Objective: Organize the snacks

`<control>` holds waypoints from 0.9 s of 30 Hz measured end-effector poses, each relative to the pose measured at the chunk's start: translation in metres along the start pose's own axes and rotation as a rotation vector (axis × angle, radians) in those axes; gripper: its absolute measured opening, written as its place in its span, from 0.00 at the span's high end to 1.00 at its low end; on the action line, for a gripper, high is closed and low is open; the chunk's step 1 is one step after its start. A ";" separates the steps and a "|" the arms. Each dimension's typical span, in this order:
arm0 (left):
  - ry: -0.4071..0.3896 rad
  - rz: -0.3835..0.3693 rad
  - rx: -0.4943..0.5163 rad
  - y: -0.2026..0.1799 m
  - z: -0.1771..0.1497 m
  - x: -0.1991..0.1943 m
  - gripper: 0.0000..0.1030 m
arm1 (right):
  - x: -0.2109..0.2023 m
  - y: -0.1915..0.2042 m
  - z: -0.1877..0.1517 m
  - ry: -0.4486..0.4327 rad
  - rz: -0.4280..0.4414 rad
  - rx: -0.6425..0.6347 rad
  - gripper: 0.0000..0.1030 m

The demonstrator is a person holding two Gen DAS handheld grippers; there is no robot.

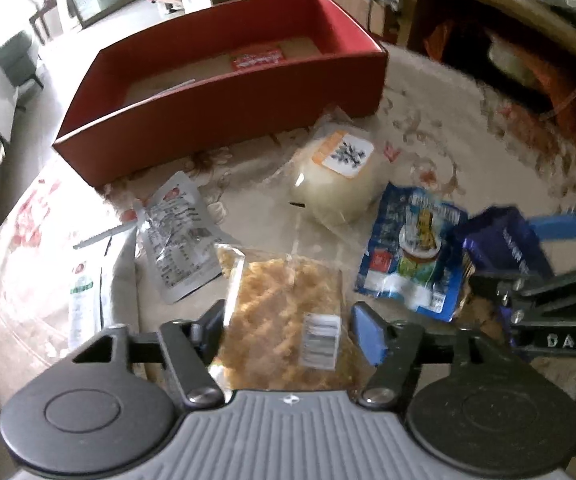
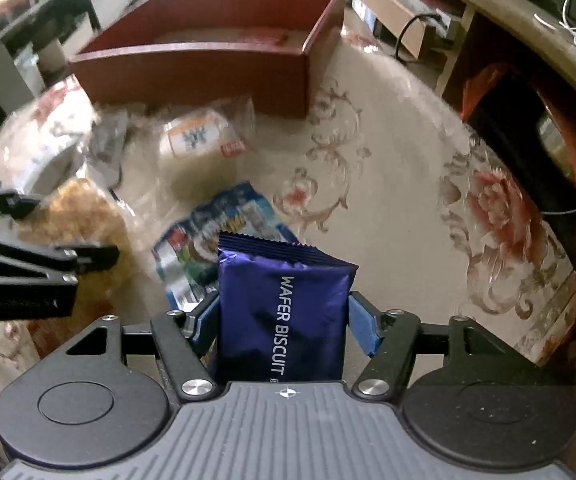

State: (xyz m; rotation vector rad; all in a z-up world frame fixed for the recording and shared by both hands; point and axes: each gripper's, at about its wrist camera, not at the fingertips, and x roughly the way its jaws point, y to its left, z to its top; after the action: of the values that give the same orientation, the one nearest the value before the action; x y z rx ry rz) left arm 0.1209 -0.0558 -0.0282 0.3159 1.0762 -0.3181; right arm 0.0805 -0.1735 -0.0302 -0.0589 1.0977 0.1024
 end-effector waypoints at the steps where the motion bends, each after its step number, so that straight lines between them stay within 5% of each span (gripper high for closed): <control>1: -0.006 0.029 0.030 -0.006 0.000 0.001 0.23 | 0.001 0.001 0.000 0.003 -0.005 -0.001 0.30; 3: -0.015 0.064 0.098 -0.017 -0.002 0.002 0.12 | 0.000 0.001 0.002 0.005 0.004 0.007 0.30; 7: 0.003 0.127 0.194 -0.032 -0.008 0.013 0.11 | -0.002 -0.002 0.003 0.001 0.019 0.024 0.30; 12: 0.041 0.045 0.070 -0.013 0.001 0.015 0.26 | 0.000 -0.002 0.003 0.009 0.033 0.022 0.30; 27: 0.004 0.023 0.005 -0.006 -0.001 0.000 0.28 | -0.009 0.006 0.007 -0.032 0.036 -0.018 0.31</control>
State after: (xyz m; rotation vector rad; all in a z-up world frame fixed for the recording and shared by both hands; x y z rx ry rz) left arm 0.1172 -0.0608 -0.0292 0.3334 1.0752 -0.3002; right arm 0.0817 -0.1670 -0.0192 -0.0531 1.0662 0.1448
